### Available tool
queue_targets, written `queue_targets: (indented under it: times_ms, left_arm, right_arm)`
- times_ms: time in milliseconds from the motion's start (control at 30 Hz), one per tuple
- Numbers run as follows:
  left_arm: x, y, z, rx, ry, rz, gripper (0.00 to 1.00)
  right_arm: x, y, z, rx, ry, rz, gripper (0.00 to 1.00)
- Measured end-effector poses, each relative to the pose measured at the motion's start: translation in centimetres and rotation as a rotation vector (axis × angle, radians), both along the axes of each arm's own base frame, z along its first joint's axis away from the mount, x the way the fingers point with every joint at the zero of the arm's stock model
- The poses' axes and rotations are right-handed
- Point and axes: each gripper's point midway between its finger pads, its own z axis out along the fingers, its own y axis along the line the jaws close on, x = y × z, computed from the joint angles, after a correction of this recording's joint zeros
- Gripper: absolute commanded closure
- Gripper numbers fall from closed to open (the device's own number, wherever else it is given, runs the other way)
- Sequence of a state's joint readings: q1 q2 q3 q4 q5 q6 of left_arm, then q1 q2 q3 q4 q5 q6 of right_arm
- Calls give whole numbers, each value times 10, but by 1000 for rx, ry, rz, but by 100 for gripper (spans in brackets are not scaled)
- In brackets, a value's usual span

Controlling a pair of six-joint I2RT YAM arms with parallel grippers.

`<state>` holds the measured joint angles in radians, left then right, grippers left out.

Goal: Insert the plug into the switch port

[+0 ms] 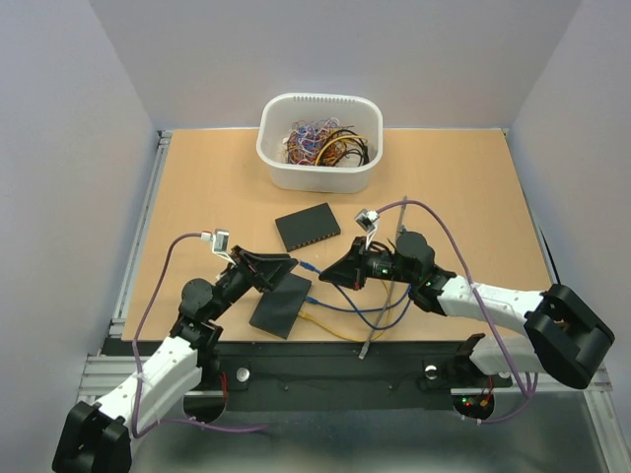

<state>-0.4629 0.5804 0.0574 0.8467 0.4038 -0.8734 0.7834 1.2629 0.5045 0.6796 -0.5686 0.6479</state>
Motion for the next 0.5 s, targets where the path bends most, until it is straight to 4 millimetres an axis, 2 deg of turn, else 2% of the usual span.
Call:
queue_targets:
  times_ms: [200, 367, 500]
  left_arm:
    - [4, -3, -8, 13, 27, -2, 34]
    - [3, -6, -5, 6, 12, -15, 36]
    - [1, -10, -5, 5, 8, -32, 41]
  right_arm:
    - [-1, 2, 4, 10, -5, 5, 100]
    - [-1, 5, 2, 10, -2, 10, 100]
    - [-2, 6, 0, 9, 1, 14, 100]
